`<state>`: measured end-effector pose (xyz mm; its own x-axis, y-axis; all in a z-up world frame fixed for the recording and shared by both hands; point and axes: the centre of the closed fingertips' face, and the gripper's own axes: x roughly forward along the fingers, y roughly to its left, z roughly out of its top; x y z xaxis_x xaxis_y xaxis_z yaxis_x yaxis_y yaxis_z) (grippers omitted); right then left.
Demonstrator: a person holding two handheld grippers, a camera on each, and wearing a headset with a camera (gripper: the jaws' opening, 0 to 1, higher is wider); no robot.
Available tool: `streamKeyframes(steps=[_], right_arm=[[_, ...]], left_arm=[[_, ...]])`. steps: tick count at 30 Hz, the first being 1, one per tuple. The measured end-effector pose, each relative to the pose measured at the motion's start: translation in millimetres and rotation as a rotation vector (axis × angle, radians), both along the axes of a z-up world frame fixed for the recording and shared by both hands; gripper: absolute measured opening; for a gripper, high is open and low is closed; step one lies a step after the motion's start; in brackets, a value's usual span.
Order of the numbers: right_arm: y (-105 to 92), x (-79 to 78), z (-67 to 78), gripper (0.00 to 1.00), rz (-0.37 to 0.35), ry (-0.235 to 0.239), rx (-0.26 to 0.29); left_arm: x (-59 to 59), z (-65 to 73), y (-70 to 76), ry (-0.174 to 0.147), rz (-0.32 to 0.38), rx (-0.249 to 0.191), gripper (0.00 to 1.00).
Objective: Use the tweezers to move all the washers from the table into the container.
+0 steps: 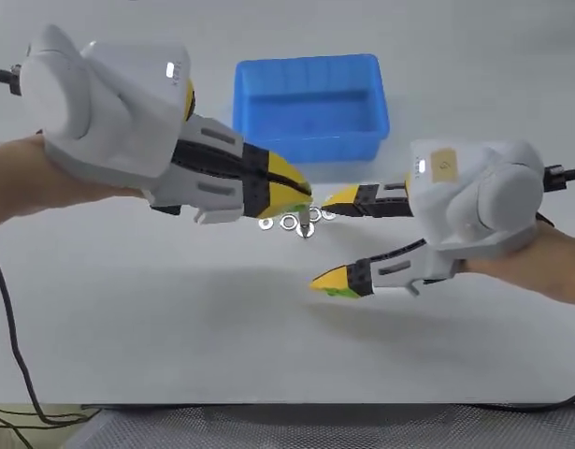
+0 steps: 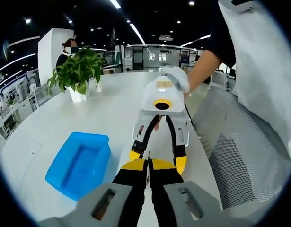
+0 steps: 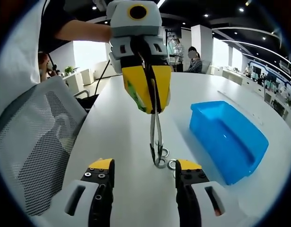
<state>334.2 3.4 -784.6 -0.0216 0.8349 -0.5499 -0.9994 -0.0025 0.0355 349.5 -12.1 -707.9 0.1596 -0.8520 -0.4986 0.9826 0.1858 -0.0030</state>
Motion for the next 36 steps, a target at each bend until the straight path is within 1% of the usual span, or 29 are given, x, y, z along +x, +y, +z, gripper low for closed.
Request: streamKeyframes(steps=[4, 6, 7, 10, 12, 15, 17, 18, 22, 25, 27, 28, 29, 32, 34, 35, 36], right_arm=[[10.5, 2.2, 0.7, 0.49, 0.026, -0.005, 0.000], [14.4, 3.2, 0.8, 0.45, 0.034, -0.008, 0.000], [16.0, 3.8, 0.6, 0.44, 0.039, -0.012, -0.002], [19.9, 6.7, -1.2, 0.38, 0.049, -0.020, -0.017], [20.3, 8.9, -1.8, 0.32, 0.049, -0.030, -0.026], [19.5, 12.1, -3.3, 0.25, 0.046, -0.040, -0.039], [18.7, 13.9, -6.1, 0.20, 0.046, -0.046, -0.055], [17.7, 14.9, -8.1, 0.19, 0.044, -0.050, -0.068], [16.3, 15.5, -9.0, 0.14, 0.042, -0.059, -0.071], [16.6, 13.7, -8.2, 0.13, 0.041, -0.057, -0.067], [18.8, 13.0, -5.8, 0.12, 0.031, -0.044, -0.049], [19.1, 12.4, -5.9, 0.11, 0.034, -0.043, -0.051], [19.1, 12.7, -6.1, 0.11, 0.035, -0.051, -0.053], [19.3, 12.9, -6.0, 0.10, 0.038, -0.055, -0.051], [19.1, 13.5, -6.1, 0.09, 0.046, -0.074, -0.052], [19.0, 14.1, -6.3, 0.09, 0.043, -0.075, -0.053], [18.7, 14.9, -6.4, 0.09, 0.040, -0.069, -0.053]], left_arm=[[-2.6, -1.1, 1.1, 0.010, -0.026, 0.019, 0.05], [-1.3, -1.3, 1.7, 0.012, -0.025, 0.024, 0.05], [-0.3, -1.6, 1.9, 0.018, -0.022, 0.025, 0.05], [-0.4, -2.3, 1.4, 0.022, -0.025, 0.030, 0.05], [-0.3, -3.0, 1.0, 0.027, -0.024, 0.031, 0.05], [-0.8, -3.9, 1.0, 0.029, -0.024, 0.032, 0.05], [-0.2, -4.8, 1.6, 0.020, -0.024, 0.040, 0.05], [-1.1, -5.1, 1.6, 0.026, -0.025, 0.041, 0.05], [-1.2, -6.5, 2.9, 0.027, -0.022, 0.046, 0.06], [-1.4, -7.4, 3.2, 0.028, -0.020, 0.050, 0.06], [-1.4, -7.7, 3.1, 0.027, -0.020, 0.054, 0.06], [-1.3, -7.8, 3.1, 0.026, -0.020, 0.055, 0.06], [-0.7, -7.9, 3.3, 0.025, -0.019, 0.056, 0.06], [-0.3, -8.1, 3.8, 0.026, -0.018, 0.058, 0.06], [-0.3, -8.1, 3.8, 0.027, -0.016, 0.063, 0.06], [1.0, -7.7, 3.1, 0.014, -0.008, 0.071, 0.06], [1.0, -7.6, 2.7, 0.023, 0.000, 0.067, 0.06]])
